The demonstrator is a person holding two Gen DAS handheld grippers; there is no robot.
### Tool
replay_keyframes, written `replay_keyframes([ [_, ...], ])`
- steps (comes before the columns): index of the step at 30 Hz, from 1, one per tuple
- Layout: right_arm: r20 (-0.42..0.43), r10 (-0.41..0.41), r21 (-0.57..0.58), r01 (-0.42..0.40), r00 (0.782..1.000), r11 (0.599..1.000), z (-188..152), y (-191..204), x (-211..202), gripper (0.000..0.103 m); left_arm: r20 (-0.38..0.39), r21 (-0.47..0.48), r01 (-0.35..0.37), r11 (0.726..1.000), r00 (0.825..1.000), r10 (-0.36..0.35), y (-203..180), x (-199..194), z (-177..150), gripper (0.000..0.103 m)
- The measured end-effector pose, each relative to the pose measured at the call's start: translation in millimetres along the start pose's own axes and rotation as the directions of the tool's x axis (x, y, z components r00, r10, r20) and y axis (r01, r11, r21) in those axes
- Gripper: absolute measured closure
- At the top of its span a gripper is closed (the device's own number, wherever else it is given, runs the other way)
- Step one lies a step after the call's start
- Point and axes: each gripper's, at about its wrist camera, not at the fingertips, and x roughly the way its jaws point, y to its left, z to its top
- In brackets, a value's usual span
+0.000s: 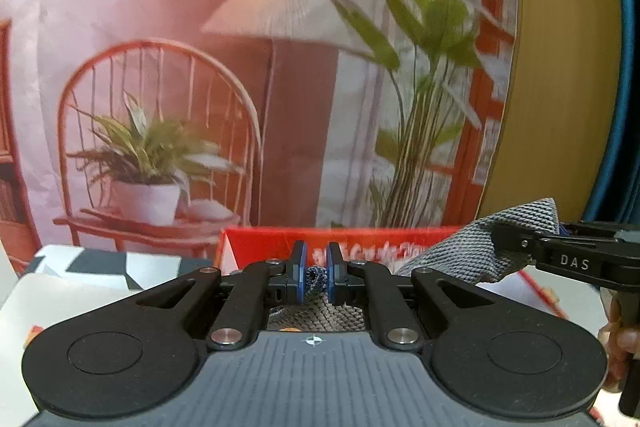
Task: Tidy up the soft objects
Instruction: 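Lift the grey knit cloth with both tools over the red box, then lower the grey cloth into the box and open both tools, then move both tools back down to the clear bag of green cables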
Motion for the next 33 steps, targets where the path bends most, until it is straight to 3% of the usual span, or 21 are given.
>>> replay_keyframes([
  [6,-0.162,0.014,-0.031,-0.019,0.987,0.999,-17.4,-0.2,23.8,0.077,-0.090,0.021,0.036,0.999,0.995,-0.034,1.1,15.1,-16.9,0.088],
  [8,-0.184,0.013,-0.027,-0.019,0.983,0.999,-22.0,-0.7,25.2,0.077,-0.103,0.021,0.041,0.999,0.994,-0.039,3.3,15.6,-19.2,0.075],
  [10,-0.200,0.018,-0.017,-0.022,0.980,1.000,-25.3,-2.5,25.3,0.076,-0.103,0.019,0.056,0.998,0.993,-0.054,5.0,13.3,-20.6,0.054],
  [14,-0.215,0.024,-0.023,-0.029,0.976,0.999,-27.6,-0.9,20.6,0.070,-0.108,0.032,0.067,0.997,0.992,-0.063,2.2,8.0,-20.8,0.043],
  [19,-0.202,0.019,-0.043,-0.029,0.979,0.999,-30.3,2.1,8.1,0.048,-0.091,0.041,0.054,0.998,0.995,-0.050,0.2,-6.7,-20.0,0.015],
  [21,-0.186,0.019,-0.046,-0.028,0.982,0.999,-30.7,2.2,1.0,0.033,-0.085,0.039,0.043,0.998,0.996,-0.040,0.3,-13.5,-19.6,0.007],
  [27,-0.128,0.042,-0.027,-0.045,0.991,0.999,-37.2,3.0,-25.9,0.000,-0.096,0.012,0.012,1.000,0.995,-0.011,3.5,-35.4,-26.9,0.000],
  [33,-0.071,0.057,-0.017,-0.059,0.996,0.998,-51.2,8.6,-56.1,0.000,-0.102,-0.009,0.009,1.000,0.995,-0.010,6.8,-60.4,-48.5,0.000],
])
